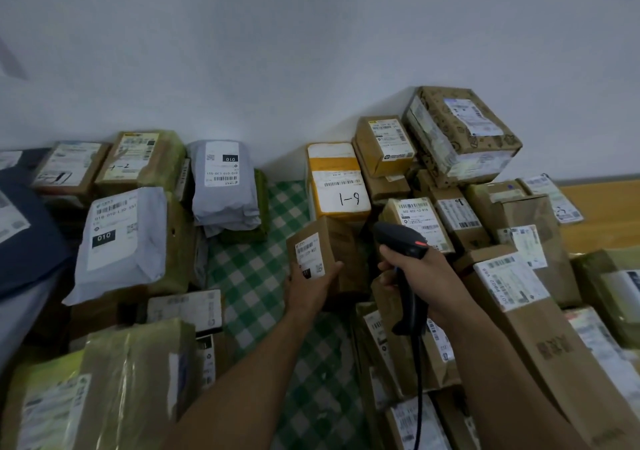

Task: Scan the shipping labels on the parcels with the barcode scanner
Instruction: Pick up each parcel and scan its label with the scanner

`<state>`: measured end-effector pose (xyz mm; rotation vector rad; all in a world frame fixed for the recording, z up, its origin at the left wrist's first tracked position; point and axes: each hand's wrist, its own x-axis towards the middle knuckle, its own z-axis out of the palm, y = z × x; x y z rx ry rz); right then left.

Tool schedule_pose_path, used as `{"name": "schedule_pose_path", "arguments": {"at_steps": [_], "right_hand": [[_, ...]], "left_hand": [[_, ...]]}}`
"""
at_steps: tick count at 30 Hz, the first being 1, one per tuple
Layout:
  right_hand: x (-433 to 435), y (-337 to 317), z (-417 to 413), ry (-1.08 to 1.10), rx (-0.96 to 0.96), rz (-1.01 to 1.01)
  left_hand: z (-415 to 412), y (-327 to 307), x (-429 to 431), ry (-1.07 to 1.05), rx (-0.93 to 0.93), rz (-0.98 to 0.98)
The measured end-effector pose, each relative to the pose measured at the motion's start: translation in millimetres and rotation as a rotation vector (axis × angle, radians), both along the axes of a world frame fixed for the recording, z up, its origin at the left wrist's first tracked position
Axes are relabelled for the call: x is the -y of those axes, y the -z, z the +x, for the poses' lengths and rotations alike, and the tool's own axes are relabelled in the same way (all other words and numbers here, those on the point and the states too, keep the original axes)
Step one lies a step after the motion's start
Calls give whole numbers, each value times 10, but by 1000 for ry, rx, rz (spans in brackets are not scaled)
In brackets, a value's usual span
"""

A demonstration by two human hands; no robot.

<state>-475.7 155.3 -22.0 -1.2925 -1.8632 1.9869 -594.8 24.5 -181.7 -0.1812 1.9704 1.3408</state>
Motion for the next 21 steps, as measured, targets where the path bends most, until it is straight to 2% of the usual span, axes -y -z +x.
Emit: {"name": "schedule_pose_path", "arguments": {"at_steps": [2, 3, 7, 11, 18, 21], "right_hand": [[-5, -7, 10, -14, 9, 15], [-8, -13, 12, -16, 8, 14], [-8, 0, -28, 10, 24, 7], [33, 21, -75, 7, 19, 77], [106, -20, -68, -31, 43, 189], [116, -10, -56, -25, 52, 218]], "left_hand": [[-18, -121, 37, -66, 17, 28], [-11, -175, 76, -53, -22, -35], [124, -247, 434, 125, -380, -464], [306, -168, 641, 221, -383, -595], [437, -242, 696, 287, -538, -428], [587, -218, 734, 235, -433, -324]]}}
